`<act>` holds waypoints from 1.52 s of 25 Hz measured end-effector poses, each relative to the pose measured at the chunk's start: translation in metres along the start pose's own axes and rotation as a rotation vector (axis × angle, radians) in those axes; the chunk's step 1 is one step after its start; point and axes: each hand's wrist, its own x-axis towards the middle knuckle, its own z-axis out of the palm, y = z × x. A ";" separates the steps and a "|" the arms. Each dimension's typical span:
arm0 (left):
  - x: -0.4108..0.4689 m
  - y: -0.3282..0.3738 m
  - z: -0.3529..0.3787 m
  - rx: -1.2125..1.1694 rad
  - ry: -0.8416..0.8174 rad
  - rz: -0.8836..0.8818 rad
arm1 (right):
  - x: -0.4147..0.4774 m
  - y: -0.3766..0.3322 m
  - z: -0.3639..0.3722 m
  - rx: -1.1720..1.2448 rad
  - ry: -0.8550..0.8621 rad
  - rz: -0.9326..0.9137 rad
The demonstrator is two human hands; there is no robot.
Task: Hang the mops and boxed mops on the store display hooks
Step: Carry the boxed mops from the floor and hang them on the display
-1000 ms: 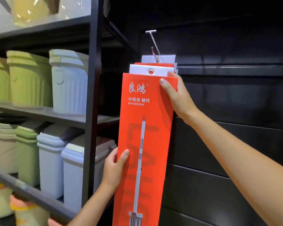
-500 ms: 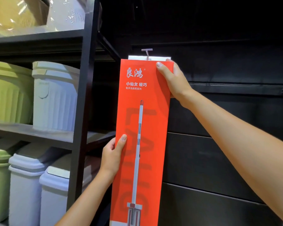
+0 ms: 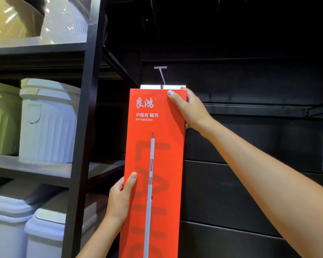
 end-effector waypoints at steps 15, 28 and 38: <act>0.017 0.008 -0.003 0.124 -0.034 0.110 | -0.090 0.064 0.052 -0.170 0.020 0.114; 0.030 0.003 0.004 0.177 -0.065 0.098 | -0.070 0.086 0.055 -0.073 0.067 0.076; 0.024 -0.025 -0.005 -0.014 -0.285 -0.247 | -0.129 0.166 0.074 0.532 0.098 0.381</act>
